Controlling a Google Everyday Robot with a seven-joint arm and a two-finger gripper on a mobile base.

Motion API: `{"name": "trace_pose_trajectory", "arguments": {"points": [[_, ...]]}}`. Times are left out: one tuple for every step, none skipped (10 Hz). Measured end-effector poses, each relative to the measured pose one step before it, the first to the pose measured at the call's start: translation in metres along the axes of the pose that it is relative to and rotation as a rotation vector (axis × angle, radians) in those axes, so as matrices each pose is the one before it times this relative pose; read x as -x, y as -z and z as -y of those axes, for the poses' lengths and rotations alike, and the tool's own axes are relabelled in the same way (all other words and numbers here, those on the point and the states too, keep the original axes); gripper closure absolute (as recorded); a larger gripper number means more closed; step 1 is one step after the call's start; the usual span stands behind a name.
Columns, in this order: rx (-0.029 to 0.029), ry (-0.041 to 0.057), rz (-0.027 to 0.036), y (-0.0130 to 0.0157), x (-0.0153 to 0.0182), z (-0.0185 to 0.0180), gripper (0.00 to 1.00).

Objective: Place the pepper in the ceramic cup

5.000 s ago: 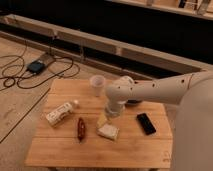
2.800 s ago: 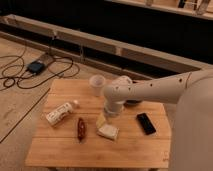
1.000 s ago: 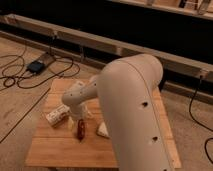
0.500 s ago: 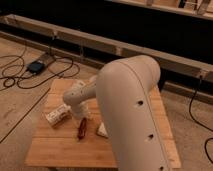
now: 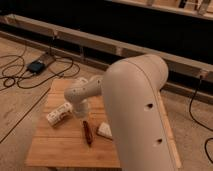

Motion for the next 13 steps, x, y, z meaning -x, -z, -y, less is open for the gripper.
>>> {"name": "trace_pose_trajectory", "arguments": {"points": [[0.00228,0.00111,0.00357,0.00625,-0.00099,0.00010,1.00],[0.00392,0.00100,0.00686,0.00568,0.00024,-0.00001,1.00],[0.00254,-0.00060,0.00650,0.00479,0.00061,0.00111,1.00],[0.00179,-0.00044,0.00443,0.00331,0.00042,0.00093,1.00],[0.00309,0.00184,0.00577,0.00363,0.00116,0.00002,1.00],[0.00115,0.00070,0.00471,0.00273,0.00101,0.00103,1.00],[0.00079,0.00145,0.00388,0.00230,0.00093,0.00070,1.00],[0.00032,0.00129,0.00238,0.00151,0.00050,0.00096,1.00],[0.00010,0.00111,0.00153,0.00051,0.00047,0.00047,1.00],[-0.00007,0.00152,0.00150,0.00045,0.00055,0.00046,1.00],[-0.00062,0.00160,0.00157,0.00034,0.00067,0.00060,1.00],[-0.00018,0.00141,0.00018,-0.00054,0.00046,0.00064,1.00],[0.00008,0.00140,0.00101,-0.00012,0.00072,0.00026,1.00]]}}
